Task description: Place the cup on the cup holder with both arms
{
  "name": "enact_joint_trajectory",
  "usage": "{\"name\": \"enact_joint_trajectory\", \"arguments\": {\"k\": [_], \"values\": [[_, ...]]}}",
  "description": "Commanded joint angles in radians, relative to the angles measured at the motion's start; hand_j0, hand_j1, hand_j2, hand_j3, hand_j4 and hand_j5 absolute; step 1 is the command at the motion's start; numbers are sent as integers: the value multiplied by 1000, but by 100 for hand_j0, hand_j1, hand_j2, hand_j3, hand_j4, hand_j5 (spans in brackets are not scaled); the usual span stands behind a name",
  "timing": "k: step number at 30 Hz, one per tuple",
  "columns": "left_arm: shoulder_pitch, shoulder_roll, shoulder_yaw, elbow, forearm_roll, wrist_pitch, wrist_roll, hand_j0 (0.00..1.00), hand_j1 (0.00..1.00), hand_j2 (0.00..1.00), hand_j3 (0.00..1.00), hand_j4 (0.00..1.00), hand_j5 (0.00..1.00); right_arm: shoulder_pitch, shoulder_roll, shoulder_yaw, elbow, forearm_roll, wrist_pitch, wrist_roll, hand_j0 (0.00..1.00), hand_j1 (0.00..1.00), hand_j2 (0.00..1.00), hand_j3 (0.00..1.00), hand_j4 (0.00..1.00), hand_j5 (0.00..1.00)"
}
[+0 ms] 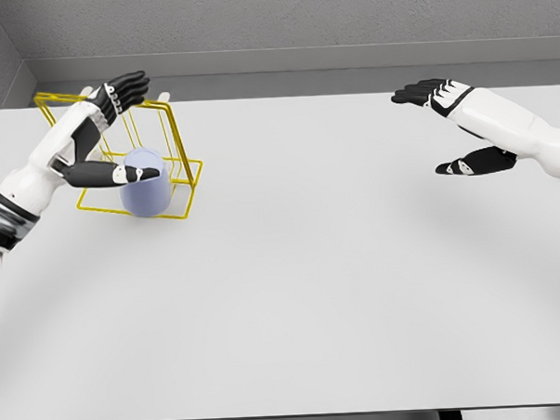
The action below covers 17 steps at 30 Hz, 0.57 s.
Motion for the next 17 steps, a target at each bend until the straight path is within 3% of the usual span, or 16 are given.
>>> {"name": "enact_joint_trajectory", "arguments": {"k": [1, 5, 8, 12, 17], "values": [[2, 2, 2, -6, 3, -11, 1, 100, 100, 100, 100, 100, 100, 0, -1, 0, -2, -8, 2, -1, 100, 100, 100, 100, 100, 100], [8, 2, 2, -5, 3, -72, 1, 100, 100, 100, 100, 100, 100, 0, -1, 0, -2, -9, 2, -1, 100, 100, 100, 100, 100, 100], [17, 9, 9, 6, 3, -206, 2, 100, 100, 100, 100, 100, 100, 0, -1, 0, -2, -9, 2, -1, 100, 100, 100, 100, 100, 100], [143, 83, 130, 8, 5, -206, 4, 100, 100, 100, 100, 100, 100, 0, -1, 0, -2, -8, 2, -1, 100, 100, 100, 100, 100, 100], [189, 151, 216, 32, 8, -206, 5, 100, 100, 100, 100, 100, 100, 0, -1, 0, 0, -8, 2, -1, 100, 100, 100, 100, 100, 100]]}}
